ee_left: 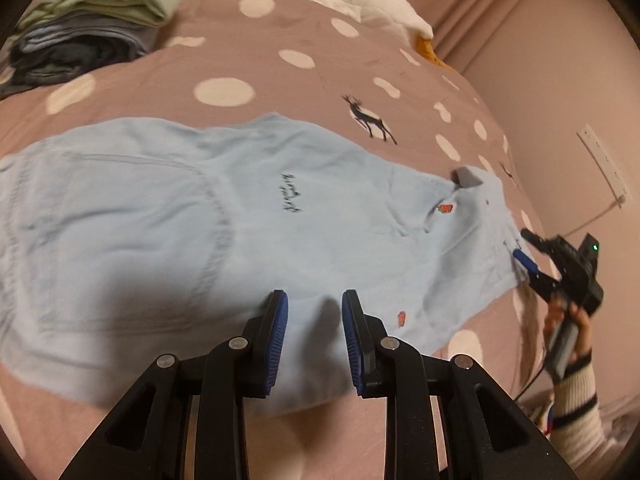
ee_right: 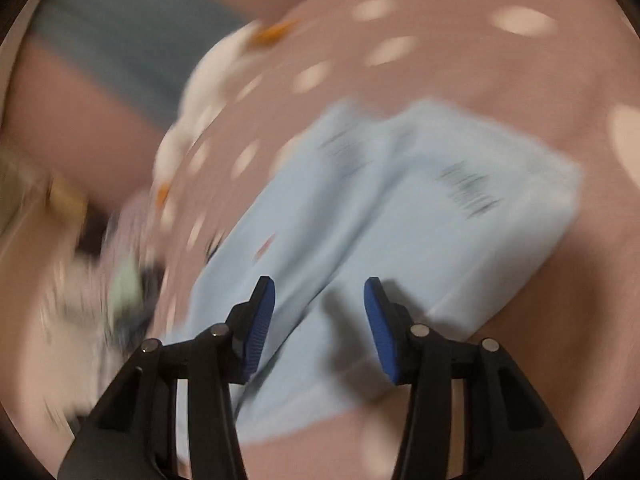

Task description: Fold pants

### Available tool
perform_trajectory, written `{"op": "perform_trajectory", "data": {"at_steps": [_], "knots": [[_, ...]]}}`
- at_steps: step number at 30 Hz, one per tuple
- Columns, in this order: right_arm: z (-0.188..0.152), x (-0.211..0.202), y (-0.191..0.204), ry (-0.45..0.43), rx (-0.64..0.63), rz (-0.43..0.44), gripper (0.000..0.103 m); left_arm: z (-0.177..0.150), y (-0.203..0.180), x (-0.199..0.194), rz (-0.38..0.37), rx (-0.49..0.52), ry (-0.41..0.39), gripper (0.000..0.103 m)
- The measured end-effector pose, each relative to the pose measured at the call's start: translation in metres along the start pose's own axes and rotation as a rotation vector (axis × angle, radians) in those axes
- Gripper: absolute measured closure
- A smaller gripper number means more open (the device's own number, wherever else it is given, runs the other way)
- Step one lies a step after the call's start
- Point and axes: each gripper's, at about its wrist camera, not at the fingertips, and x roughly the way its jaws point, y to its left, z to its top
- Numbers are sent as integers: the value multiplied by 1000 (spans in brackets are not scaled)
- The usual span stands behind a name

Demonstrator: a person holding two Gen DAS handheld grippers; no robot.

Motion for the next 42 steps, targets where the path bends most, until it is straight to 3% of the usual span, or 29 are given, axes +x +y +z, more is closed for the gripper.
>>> {"op": "perform_trajectory", "data": {"at_steps": [6,12,13,16,21,25,28,31,33,34,35,37,39,42], "knots": [[39,31,-18,-47,101,-40,64,-2,3,21,12,-39,35,75],[54,53,-10,-41,116,-31,85,-4,6,18,-1,-49,29,75],[55,54,-6,-45,98,-41,99,-4,5,19,4,-44,30,75],[49,34,-11,-83,79,-56,99,-3,4,19,11,-37,32,75],[33,-39,-3,-225,34,-54,99,-2,6,20,4,-35,36,75],[17,-76,-14,-232,41,-110,99,1,6,21,5,-33,51,75],[16,-59,-31,-125,24,-208,95,4,4,22,10,-14,68,75],[16,-30,-57,-50,72,-247,98,4,4,20,17,-15,70,75],[17,-38,-59,-82,87,-214,94,2,3,18,22,-13,67,75],[19,-43,-53,-112,57,-230,86,0,3,16,25,-10,66,75],[20,-47,-48,-133,28,-259,77,-1,4,14,25,-9,68,74],[24,-58,-33,-184,-72,-352,71,0,4,11,31,-4,66,74],[31,-63,-23,-219,-149,-378,70,1,5,7,41,4,56,74],[48,-51,-9,-184,-258,-355,70,13,6,8,83,20,31,68]]}}
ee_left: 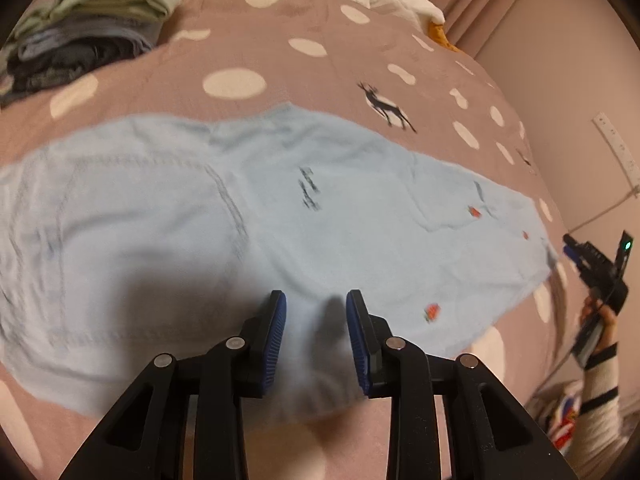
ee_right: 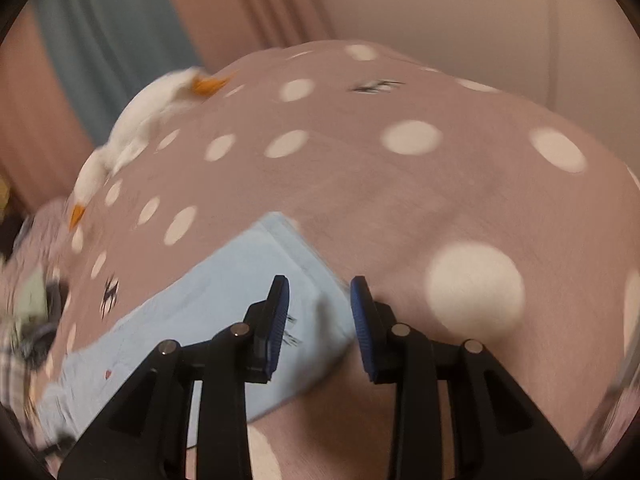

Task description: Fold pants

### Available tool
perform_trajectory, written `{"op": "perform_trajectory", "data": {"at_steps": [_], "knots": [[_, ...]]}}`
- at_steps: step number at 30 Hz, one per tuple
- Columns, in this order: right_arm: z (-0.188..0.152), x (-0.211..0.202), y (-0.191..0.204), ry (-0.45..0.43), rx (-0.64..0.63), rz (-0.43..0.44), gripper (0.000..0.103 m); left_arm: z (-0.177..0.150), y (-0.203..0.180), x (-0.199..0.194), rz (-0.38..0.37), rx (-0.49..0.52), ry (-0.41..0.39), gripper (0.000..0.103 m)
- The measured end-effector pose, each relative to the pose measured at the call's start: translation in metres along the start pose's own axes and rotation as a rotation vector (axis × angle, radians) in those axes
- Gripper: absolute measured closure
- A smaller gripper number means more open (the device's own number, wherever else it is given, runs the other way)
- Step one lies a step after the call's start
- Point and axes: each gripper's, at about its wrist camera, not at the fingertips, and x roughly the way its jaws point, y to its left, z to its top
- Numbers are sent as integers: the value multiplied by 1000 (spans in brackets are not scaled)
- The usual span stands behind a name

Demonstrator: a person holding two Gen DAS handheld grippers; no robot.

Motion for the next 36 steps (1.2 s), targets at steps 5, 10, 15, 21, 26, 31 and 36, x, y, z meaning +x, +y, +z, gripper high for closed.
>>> {"op": "perform_trajectory", "data": {"at_steps": [5,10,15,21,26,31,36], "knots": [[9,32,44,86,-177,101,70,27,9,10,26,-5,-35,65],[-38,56,134,267,-425,400,78,52,8,29,74,24,-45,65],[-84,91,215,332,-687,362,84,74,3,62,136,79,-18,65],[-65,123,248,279,-704,273,94,96,10,74,141,51,-39,60],[-43,121,242,224,-539,275,84,92,11,65,143,44,-34,60],[-9,65,173,128,-223,381,61,71,9,38,97,6,-53,59],[-14,4,64,73,40,331,56,40,-7,21,-15,-20,-42,50]]}}
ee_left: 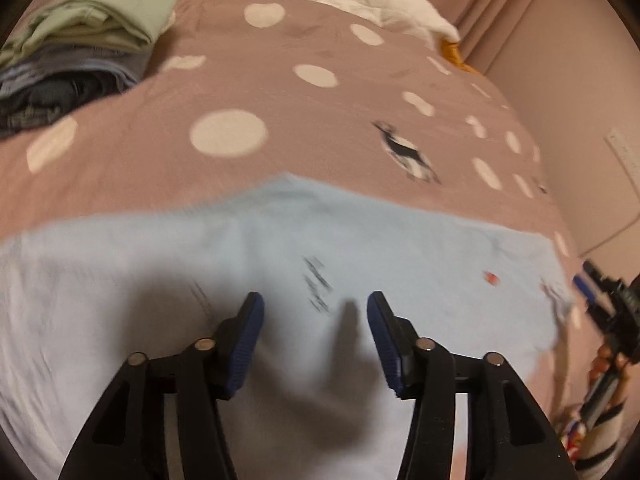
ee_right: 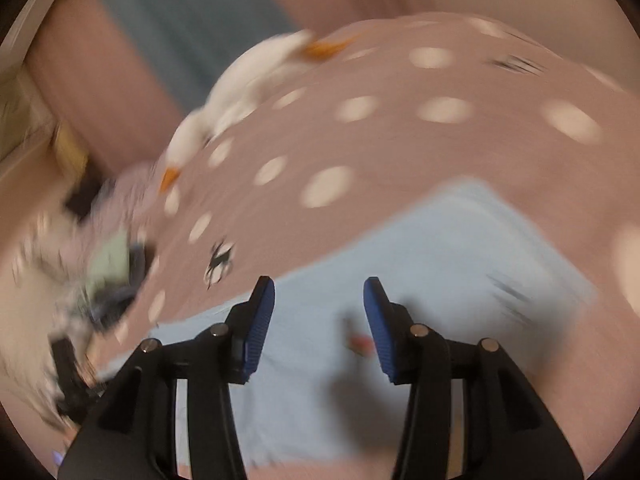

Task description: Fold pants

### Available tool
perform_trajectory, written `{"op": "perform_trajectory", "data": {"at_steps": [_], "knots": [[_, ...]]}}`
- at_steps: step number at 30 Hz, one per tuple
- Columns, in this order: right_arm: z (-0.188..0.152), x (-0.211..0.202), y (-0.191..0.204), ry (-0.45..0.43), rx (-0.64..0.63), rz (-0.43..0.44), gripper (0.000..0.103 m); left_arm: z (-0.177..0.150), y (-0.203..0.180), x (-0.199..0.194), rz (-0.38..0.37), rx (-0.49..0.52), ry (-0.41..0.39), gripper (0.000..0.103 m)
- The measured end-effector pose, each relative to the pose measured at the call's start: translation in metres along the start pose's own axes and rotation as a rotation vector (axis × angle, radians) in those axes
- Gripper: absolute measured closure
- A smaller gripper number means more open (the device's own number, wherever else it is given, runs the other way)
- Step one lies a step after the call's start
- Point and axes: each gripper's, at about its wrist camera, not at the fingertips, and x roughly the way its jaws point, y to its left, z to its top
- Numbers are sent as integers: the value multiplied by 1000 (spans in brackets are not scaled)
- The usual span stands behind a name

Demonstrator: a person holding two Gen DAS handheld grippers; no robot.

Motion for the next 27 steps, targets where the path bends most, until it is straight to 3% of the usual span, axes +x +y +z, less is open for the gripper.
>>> {"op": "perform_trajectory", "data": {"at_steps": [3,5,9,12,15,16,17,21,25,27], "knots": [[-17,-41,-52,-42,186,-19,56,-15,-13,-6,-74,-19,14,50],[-27,-55,-73,-54,242,-57,56,-21,-21,-7,-111,-32,23,50],[-42,-33,-98,15,355,-54,56,-28,-37,-1,-121,-20,60,50],[-39,-16,-103,-38,384,-13,62,-33,-43,4,-131,-21,81,50],[-29,0,-98,-64,351,-38,78,-33,-48,7,-139,-27,89,50],[-27,2,-95,-66,345,-54,90,-33,-49,7,-142,-28,91,50],[-25,2,-89,-75,330,-69,95,-32,-51,8,-152,-31,92,50],[-15,-16,-20,-170,24,-79,97,-23,-54,12,-278,-106,106,50],[-25,-19,62,-205,-339,-118,92,-8,-62,13,-502,-208,77,49],[-39,-13,96,-204,-474,-94,92,-3,-66,15,-559,-233,65,28]]}}
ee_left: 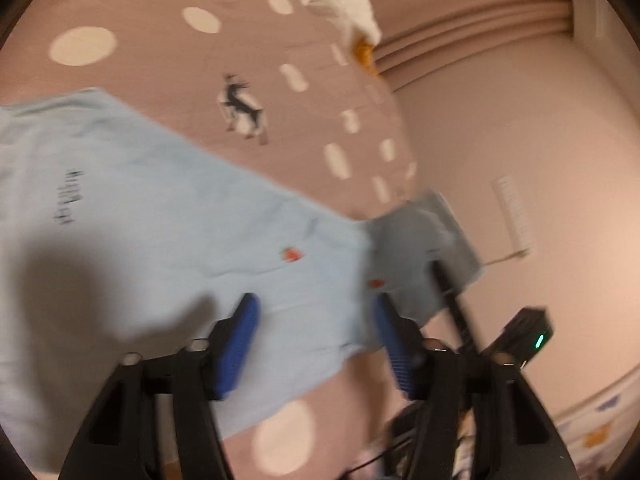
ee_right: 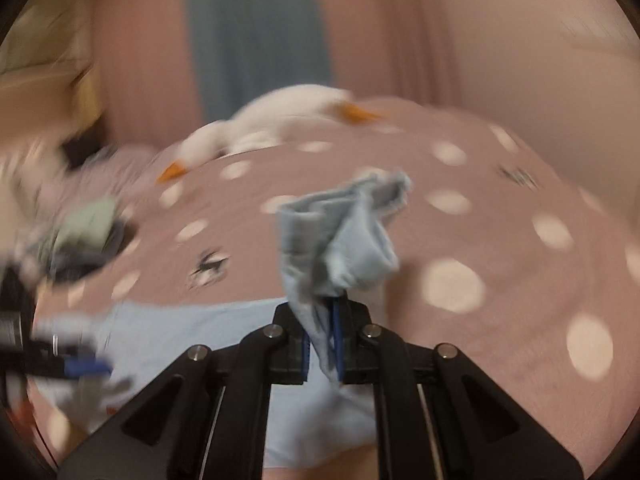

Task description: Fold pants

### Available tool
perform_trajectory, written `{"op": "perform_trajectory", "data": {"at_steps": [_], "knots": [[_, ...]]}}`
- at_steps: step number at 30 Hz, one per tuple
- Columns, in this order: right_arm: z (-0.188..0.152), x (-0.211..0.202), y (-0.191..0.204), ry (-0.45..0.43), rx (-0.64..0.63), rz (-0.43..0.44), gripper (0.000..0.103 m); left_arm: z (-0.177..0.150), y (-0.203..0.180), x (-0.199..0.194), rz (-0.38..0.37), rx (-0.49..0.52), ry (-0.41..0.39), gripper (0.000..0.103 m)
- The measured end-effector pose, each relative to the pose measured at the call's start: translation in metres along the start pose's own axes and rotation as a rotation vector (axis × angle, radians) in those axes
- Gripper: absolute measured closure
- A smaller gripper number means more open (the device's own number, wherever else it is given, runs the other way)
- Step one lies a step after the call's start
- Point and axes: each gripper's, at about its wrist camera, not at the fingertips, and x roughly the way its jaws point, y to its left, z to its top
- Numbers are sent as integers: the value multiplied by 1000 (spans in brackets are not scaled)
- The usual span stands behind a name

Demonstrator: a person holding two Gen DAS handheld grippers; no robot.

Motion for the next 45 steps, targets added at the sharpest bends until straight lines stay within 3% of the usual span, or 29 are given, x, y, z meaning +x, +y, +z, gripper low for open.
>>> {"op": "perform_trajectory", "data": {"at_steps": [3,8,13,14,16,17,18,25,27,29,32,35,40,43,45], "knots": [[-12,10,49,17,-139,63,92,4,2,14,-63,-40,-1,26],[-56,48,108,181,-251,138,91,1,42,44,-129,-226,59,26],[-64,37,136,158,-415,163,91,8,48,44,-226,-272,50,26],[-62,38,139,161,-428,164,91,11,46,46,-214,-258,71,27],[-61,34,143,145,-445,169,91,12,42,42,-154,-218,62,46],[-60,31,144,135,-449,174,91,12,41,38,-141,-203,49,67],[-59,30,147,132,-448,181,91,11,41,33,-134,-192,30,79],[-65,22,188,120,-534,301,91,0,39,-23,47,-55,-137,83],[-67,28,200,168,-539,350,86,-1,48,-23,125,-53,-128,83],[-76,40,209,279,-554,382,63,-5,65,-24,242,-102,-109,83],[-80,42,203,358,-508,431,66,-12,74,-38,240,-122,-120,83],[-63,33,173,376,-374,479,66,-9,59,-47,300,-50,-139,81],[-34,26,114,332,-155,400,66,-2,20,-37,315,121,-130,81],[-29,36,90,345,-107,277,79,-2,10,-23,319,198,-79,81],[-36,45,83,375,-94,251,81,-4,12,-9,376,223,-51,81]]}}
